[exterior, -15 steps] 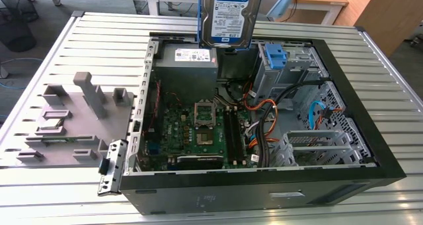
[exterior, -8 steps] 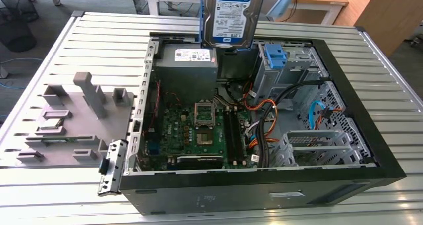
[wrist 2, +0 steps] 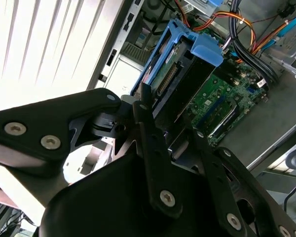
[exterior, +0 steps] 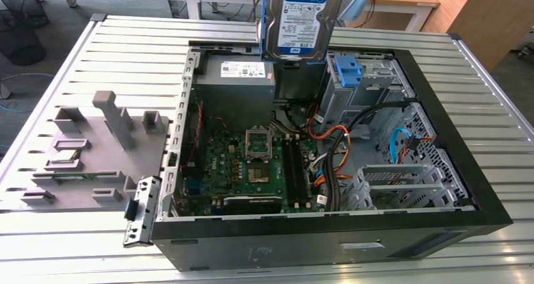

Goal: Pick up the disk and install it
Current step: 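Pick up the disk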

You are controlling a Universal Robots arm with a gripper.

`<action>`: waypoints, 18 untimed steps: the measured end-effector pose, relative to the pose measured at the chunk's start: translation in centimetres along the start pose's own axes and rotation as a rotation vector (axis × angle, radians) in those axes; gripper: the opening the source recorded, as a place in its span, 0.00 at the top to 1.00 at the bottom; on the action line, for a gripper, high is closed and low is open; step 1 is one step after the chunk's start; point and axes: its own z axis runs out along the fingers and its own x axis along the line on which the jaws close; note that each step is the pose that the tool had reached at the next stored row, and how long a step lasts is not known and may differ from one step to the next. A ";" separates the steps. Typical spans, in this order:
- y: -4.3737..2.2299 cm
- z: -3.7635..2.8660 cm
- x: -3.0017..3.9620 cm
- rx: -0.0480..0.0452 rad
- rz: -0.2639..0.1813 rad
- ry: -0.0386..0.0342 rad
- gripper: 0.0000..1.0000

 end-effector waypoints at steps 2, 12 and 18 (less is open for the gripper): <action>-0.44 -0.02 -0.01 -0.0004 0.000 0.0000 0.65; -1.53 -0.05 -0.02 -0.0011 0.000 0.0000 0.65; -1.54 -0.31 -0.05 -0.0011 0.000 0.0002 0.65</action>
